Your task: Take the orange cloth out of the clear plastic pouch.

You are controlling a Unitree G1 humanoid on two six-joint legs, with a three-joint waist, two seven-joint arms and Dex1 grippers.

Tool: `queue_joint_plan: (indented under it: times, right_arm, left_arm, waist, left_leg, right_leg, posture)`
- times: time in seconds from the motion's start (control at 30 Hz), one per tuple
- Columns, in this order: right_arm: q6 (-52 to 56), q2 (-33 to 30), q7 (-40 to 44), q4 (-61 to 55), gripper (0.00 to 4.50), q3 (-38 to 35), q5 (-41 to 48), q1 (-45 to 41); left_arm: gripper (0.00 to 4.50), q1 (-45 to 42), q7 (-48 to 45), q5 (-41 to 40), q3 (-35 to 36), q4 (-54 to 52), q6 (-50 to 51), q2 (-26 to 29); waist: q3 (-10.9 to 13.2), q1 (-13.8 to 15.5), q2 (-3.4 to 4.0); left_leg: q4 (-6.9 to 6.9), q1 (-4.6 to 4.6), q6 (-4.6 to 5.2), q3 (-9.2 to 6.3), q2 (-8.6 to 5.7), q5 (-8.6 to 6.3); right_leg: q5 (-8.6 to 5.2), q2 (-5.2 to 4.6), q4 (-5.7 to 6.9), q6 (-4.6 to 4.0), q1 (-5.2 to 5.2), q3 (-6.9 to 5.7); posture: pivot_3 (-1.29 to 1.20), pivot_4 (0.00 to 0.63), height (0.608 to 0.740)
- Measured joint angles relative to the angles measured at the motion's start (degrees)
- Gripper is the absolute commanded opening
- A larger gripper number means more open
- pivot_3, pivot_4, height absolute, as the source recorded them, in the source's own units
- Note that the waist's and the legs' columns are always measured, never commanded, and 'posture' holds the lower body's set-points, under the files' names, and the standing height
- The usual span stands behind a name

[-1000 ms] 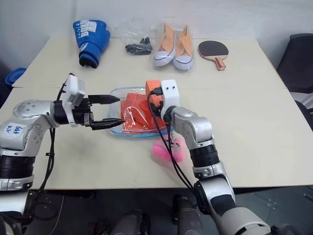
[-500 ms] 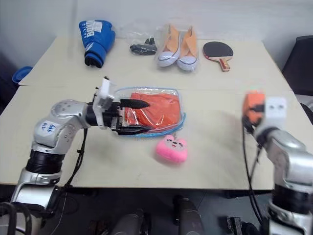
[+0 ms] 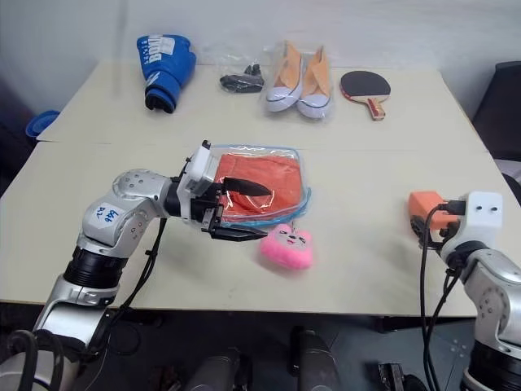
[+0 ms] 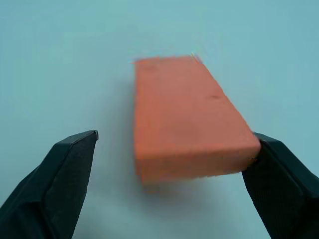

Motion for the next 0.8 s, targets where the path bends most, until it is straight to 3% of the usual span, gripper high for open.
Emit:
queue_joint_plan:
  times: [0.2,0.4,0.53,0.8]
  right_arm:
    - [-0.3,-13.0,9.5,-4.4,4.45,-0.3,2.0,1.8]
    - [-0.8,-23.9,28.4,-13.6,4.45,-1.8,13.1,3.2]
    - [-1.0,-25.5,36.6,-19.3,4.45,-1.9,22.1,3.9]
    - [-1.6,-25.5,38.4,-22.0,4.45,-0.1,28.1,3.5]
  left_arm:
    - [4.50,0.0,-0.8,5.6,-0.3,5.0,-7.3,3.5]
    - [4.50,-0.2,-1.3,16.1,-0.5,14.6,-21.1,11.0]
    - [4.50,-0.2,-1.2,20.3,-0.5,16.2,-26.8,14.1]
    - [4.50,1.2,2.3,25.7,-1.5,15.6,-31.0,13.0]
  waist:
    - [0.0,0.5,0.00]
    - [0.0,0.7,0.00]
    - [0.0,1.1,-0.01]
    - [0.0,1.2,-0.02]
  left_leg:
    - [-0.04,-0.05,0.09,0.03,-0.01,-0.01]
    - [-0.01,-0.06,0.27,-0.10,0.04,-0.11]
    - [0.10,-0.18,0.48,-0.15,-0.03,-0.23]
    - [0.30,-0.24,0.75,-0.05,-0.14,-0.37]
  right_leg:
    - [0.02,0.06,-0.06,0.04,0.01,0.02]
    - [0.02,0.05,-0.16,0.04,0.02,-0.10]
    - [0.11,-0.09,-0.29,0.20,0.05,-0.22]
    - [0.28,-0.21,-0.51,0.48,0.17,-0.15]
  posture:
    - [0.00,0.150,0.740]
    - [0.00,0.150,0.740]
    - [0.00,0.150,0.740]
    - [0.00,0.150,0.740]
